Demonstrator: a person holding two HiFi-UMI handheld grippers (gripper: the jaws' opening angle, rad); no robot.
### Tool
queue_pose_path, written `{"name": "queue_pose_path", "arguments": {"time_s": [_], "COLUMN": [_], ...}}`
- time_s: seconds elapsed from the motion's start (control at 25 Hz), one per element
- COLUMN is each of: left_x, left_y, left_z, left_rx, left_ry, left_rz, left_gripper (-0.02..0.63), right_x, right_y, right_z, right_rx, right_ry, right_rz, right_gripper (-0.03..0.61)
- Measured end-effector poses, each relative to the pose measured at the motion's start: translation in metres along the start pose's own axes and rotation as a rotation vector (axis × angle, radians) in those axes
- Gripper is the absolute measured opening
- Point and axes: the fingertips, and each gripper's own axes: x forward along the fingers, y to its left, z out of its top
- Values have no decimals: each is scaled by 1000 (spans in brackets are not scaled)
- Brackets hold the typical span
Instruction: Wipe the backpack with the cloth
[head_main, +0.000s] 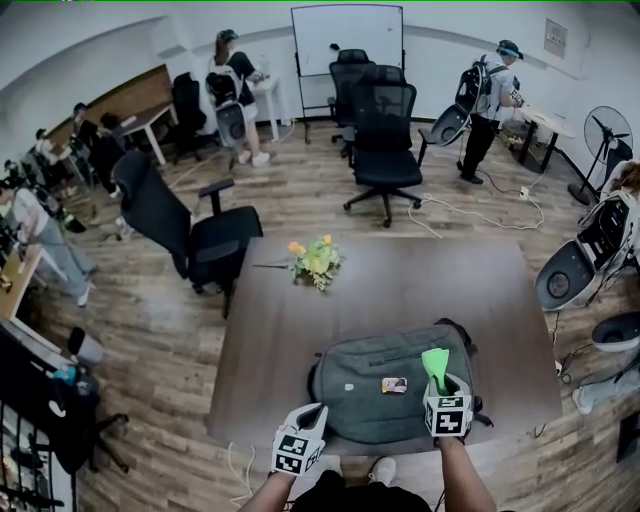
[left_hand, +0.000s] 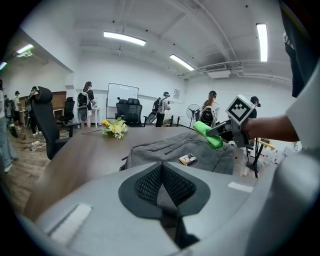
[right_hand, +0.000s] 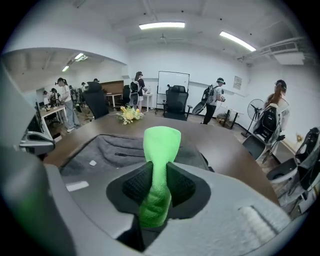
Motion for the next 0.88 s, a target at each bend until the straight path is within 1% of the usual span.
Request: {"name": "queue_pose_path", "arguments": {"time_s": [0.16, 0.28, 0.36, 0.48, 0.6, 0.72, 0.88], "left_x": [-5, -9, -13, -21, -29, -35, -44], "left_y": [7, 7, 8, 8, 15, 21, 26], "left_z": [-2, -2, -3, -9, -17, -24, -29], "left_rx": [-16, -32, -49, -68, -78, -84, -109], "left_ry": [1, -2, -10, -14, 2, 22, 29], "left_rz": [27, 34, 38, 55, 84, 113, 144], "left_gripper": [19, 19, 20, 20, 19, 19, 19], "right_x": [-3, -1, 2, 5, 7, 8, 9], "right_y": [51, 93, 117, 153, 188, 217, 250], "right_z": [-2, -6, -7, -14, -17, -20, -41], "right_rx": [27, 94, 116, 88, 52, 13, -4], "right_ry": [-12, 6, 18, 43, 60, 81, 139], "right_rz": [128, 250, 308, 380, 456, 510, 578], "right_gripper": [87, 87, 87, 87, 87, 87, 86]}}
